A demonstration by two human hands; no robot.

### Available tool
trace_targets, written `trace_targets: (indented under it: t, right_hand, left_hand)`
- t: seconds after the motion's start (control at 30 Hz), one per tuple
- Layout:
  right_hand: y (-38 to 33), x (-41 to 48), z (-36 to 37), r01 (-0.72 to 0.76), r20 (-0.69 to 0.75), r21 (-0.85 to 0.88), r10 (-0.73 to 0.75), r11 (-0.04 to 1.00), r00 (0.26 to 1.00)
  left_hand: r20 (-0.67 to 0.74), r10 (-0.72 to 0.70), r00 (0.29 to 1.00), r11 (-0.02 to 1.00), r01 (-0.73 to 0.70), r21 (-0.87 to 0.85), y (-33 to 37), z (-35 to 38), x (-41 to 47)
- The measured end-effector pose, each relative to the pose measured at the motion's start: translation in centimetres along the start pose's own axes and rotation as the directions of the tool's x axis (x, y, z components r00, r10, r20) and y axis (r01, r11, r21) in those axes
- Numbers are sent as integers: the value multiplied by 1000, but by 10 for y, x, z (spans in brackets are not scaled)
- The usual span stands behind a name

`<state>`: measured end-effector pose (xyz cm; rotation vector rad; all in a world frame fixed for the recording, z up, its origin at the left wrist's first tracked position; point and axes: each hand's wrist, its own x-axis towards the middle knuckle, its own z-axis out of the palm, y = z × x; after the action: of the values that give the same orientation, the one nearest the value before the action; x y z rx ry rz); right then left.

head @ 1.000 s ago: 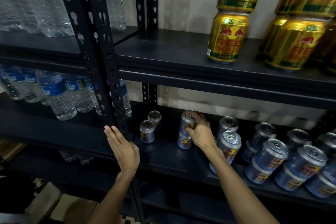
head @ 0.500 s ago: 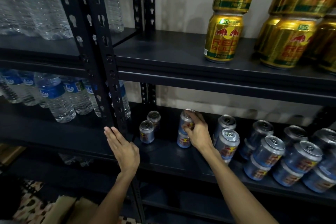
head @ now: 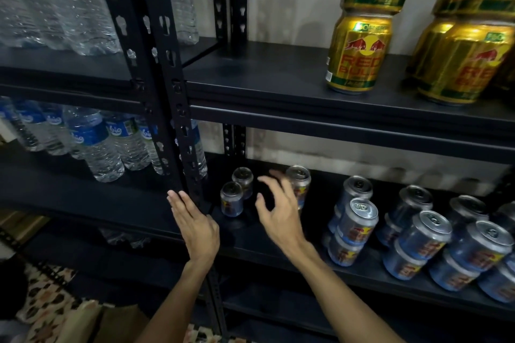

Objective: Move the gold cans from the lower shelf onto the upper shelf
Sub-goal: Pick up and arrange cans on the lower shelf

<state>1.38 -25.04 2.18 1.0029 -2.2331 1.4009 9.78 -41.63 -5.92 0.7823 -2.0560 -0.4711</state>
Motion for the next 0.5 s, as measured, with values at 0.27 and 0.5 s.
trace_targets:
  t: [0.27, 0.5]
  right_hand:
    - [23, 1, 65, -260, 419, -74, 267, 963, 868]
    - [31, 13, 94, -269, 417, -139, 303, 953, 857]
  left_hand:
    - [16, 31, 999, 998, -32, 50, 1, -2, -1]
    - [61, 13, 998, 993, -21, 119, 0, -5, -3]
